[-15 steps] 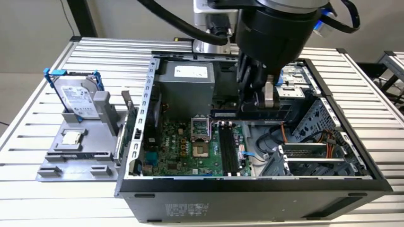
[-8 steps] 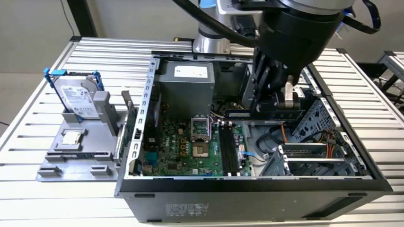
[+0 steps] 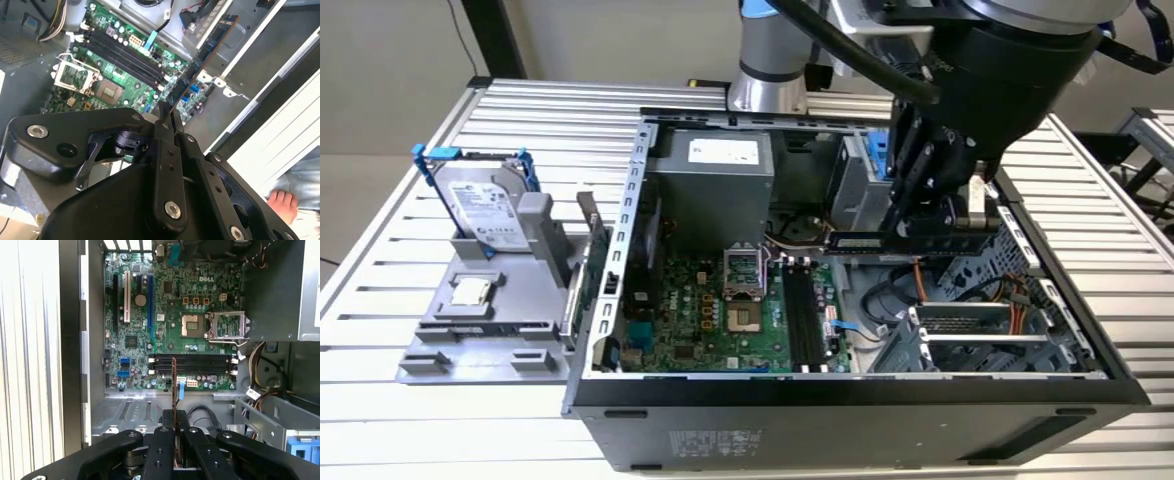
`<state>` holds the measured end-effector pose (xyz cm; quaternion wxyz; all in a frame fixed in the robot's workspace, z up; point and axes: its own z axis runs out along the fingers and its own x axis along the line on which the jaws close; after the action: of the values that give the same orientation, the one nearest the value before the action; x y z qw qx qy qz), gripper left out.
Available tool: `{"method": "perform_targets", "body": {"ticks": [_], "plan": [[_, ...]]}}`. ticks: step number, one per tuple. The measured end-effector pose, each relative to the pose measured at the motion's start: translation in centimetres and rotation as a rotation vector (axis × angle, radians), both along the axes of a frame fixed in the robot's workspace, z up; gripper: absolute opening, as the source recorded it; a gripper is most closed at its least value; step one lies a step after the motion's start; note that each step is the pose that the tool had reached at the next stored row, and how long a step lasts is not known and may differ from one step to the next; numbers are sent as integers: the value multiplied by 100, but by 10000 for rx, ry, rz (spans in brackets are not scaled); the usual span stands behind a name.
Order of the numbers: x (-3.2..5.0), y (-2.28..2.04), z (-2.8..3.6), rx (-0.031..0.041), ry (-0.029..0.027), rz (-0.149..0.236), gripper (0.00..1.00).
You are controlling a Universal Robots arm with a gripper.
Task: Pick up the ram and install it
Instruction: 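Pick up the ram and move it above insertion slot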
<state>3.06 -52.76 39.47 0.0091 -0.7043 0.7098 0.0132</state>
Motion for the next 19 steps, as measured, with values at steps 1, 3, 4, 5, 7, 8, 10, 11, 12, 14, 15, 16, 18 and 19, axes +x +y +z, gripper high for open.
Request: {"method": "perform_targets", "body": {"ticks": [1, 3, 4, 5, 7, 8, 10, 11, 12, 14, 15, 16, 18, 19], "plan": [[3, 0, 0, 0, 1, 0, 0], [3, 0, 0, 0, 1, -1, 0], [3, 0, 0, 0, 1, -1, 0], [3, 0, 0, 0, 0, -1, 0], [4, 0, 0, 0, 1, 0, 0], [4, 0, 0, 0, 1, 0, 0], [4, 0, 0, 0, 1, -1, 0], [5, 6, 0, 1, 0, 0, 0], [5, 16, 0, 1, 0, 1, 0], [4, 43, 0, 0, 0, 0, 0], [4, 61, 0, 0, 0, 0, 0], [5, 75, 0, 1, 0, 0, 0], [4, 100, 0, 4, 1, -4, 0], [4, 111, 0, 5, 1, -13, 0]]}}
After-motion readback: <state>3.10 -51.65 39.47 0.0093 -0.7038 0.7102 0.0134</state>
